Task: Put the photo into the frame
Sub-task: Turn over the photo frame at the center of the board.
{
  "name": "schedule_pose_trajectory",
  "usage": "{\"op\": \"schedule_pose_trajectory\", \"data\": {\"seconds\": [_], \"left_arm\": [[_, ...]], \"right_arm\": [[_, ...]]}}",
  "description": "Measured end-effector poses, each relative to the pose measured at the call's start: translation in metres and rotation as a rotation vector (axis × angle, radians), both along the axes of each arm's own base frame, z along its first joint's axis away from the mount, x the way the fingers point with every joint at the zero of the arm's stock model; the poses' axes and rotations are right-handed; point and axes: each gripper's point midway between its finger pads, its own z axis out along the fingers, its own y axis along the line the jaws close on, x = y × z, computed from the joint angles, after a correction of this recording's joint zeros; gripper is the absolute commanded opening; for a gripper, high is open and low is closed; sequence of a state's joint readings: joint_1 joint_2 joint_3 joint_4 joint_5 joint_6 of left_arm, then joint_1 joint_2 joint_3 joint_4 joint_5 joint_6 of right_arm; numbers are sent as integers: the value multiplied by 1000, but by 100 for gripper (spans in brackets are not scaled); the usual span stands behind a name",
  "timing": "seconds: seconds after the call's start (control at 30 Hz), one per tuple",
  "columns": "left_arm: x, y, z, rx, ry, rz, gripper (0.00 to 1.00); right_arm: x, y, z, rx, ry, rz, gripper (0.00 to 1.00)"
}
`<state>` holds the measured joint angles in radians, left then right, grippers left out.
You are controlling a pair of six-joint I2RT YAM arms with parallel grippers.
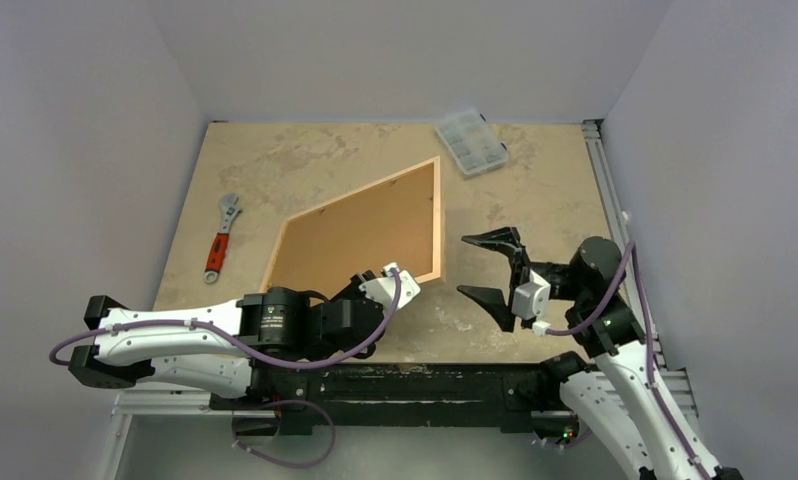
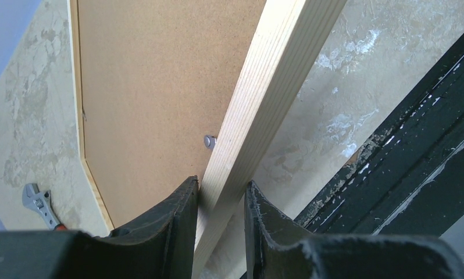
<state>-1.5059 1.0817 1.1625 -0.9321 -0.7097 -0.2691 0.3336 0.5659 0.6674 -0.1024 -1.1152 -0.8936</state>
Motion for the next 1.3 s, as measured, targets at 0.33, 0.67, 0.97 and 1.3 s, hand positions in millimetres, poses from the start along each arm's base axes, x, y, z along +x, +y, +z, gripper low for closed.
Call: {"op": "schedule_pose_trajectory", "data": {"seconds": [0.33,0.67,0.97,1.3], "left_arm": [[-4,-3,-2,-4,20,-18,0],[-6,-4,-3,-5,33,-29,0],[-6,-4,-1,-12,32,-29,2],[-4,2,25,-69,-1,-34,53]], "right_arm": [[10,33,-18,-45,-31,110,84],[9,62,-26,-87,-72,178,54],[8,66,-23,-94,-120,188,18],[5,62,-25,-126,-91,186,3]]}}
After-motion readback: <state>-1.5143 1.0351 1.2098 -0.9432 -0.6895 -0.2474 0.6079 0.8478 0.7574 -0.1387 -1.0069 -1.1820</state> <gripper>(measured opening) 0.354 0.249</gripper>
